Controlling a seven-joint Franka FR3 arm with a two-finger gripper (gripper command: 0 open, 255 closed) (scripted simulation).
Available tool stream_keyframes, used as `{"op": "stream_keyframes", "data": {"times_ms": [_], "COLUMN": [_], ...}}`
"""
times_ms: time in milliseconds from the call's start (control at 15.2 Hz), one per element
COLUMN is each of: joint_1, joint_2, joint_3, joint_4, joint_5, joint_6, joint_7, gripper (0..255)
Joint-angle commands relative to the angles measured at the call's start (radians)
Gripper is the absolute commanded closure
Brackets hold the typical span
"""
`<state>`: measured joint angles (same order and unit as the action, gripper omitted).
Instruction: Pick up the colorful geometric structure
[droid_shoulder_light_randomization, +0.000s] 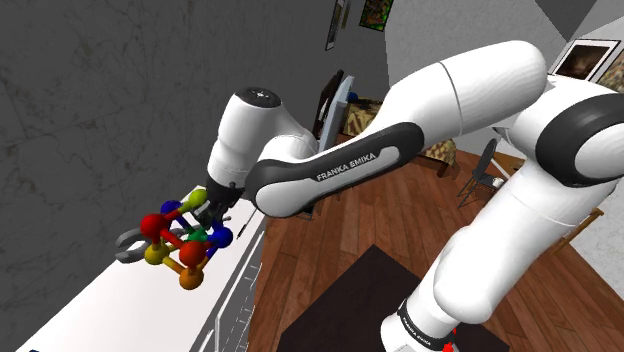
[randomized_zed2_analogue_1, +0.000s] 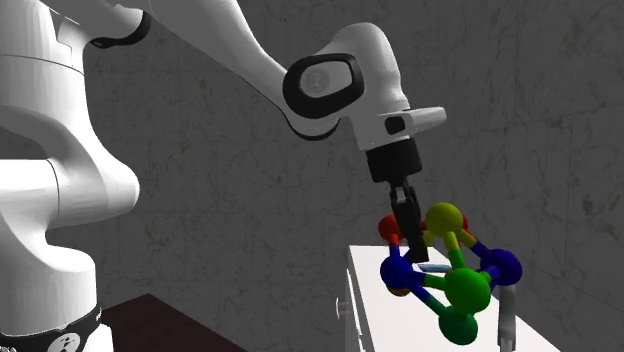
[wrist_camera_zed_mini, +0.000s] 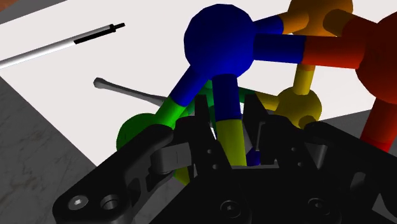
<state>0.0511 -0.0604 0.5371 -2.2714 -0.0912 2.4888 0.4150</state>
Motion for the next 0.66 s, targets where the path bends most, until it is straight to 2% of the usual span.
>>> {"op": "stream_keyframes", "data": {"times_ms": [0,462,594], "joint_1": [0.001,0.005,0.006], "joint_2": [-0.014,-0.061,-0.062], "joint_3": [-0.002,-0.011,-0.011], "joint_4": [0.016,0.070,0.071], "joint_5": [0.014,0.056,0.057], "joint_6": [-0.026,-0.118,-0.120], "joint_7": [-0.011,-0.047,-0.047], "gripper": [255,255,255]}}
